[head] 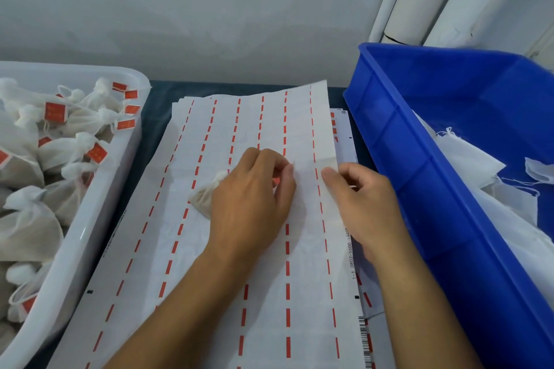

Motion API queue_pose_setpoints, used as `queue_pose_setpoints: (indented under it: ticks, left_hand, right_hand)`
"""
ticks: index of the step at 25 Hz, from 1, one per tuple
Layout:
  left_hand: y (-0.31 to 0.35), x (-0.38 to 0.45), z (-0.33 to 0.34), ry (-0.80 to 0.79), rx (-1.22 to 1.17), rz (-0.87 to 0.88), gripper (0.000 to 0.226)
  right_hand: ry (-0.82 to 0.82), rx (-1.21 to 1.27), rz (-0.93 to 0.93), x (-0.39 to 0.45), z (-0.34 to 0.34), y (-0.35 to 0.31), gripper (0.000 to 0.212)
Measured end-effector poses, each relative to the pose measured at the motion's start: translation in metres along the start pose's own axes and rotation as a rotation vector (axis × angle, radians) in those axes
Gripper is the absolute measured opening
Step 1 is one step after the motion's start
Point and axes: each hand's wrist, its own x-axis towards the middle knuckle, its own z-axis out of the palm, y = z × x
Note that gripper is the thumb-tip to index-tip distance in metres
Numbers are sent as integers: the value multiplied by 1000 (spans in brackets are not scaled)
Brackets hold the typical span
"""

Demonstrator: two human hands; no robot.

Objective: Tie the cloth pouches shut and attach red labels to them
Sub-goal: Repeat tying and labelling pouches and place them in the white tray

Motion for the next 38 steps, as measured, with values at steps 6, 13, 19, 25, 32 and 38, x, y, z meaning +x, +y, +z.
queue_pose_setpoints:
  ticks: [6, 13, 19, 25, 32, 38]
  left_hand:
    - [-4, -1, -21, 67, -19, 38, 29]
    - [-19, -6, -47, -77, 144, 382, 37]
    - [-28, -13, -49, -49, 107, 385, 38]
    - [-59, -10, -55, -9, -7, -46, 41]
    - [-76, -11, -56, -202, 73, -96, 63]
    - [-63, -10, -56, -252, 21, -49, 41]
  right_hand:
    - [170, -446, -88, 0, -1, 2, 43]
    - [-114, -57, -455, -27, 20, -25, 7]
    - [-144, 50, -382, -28, 33, -21, 16]
    - [32, 22, -401, -28, 39, -17, 9]
    - [61, 75, -300, -24, 39, -14, 10]
    - [59, 58, -295, -24, 40, -14, 10]
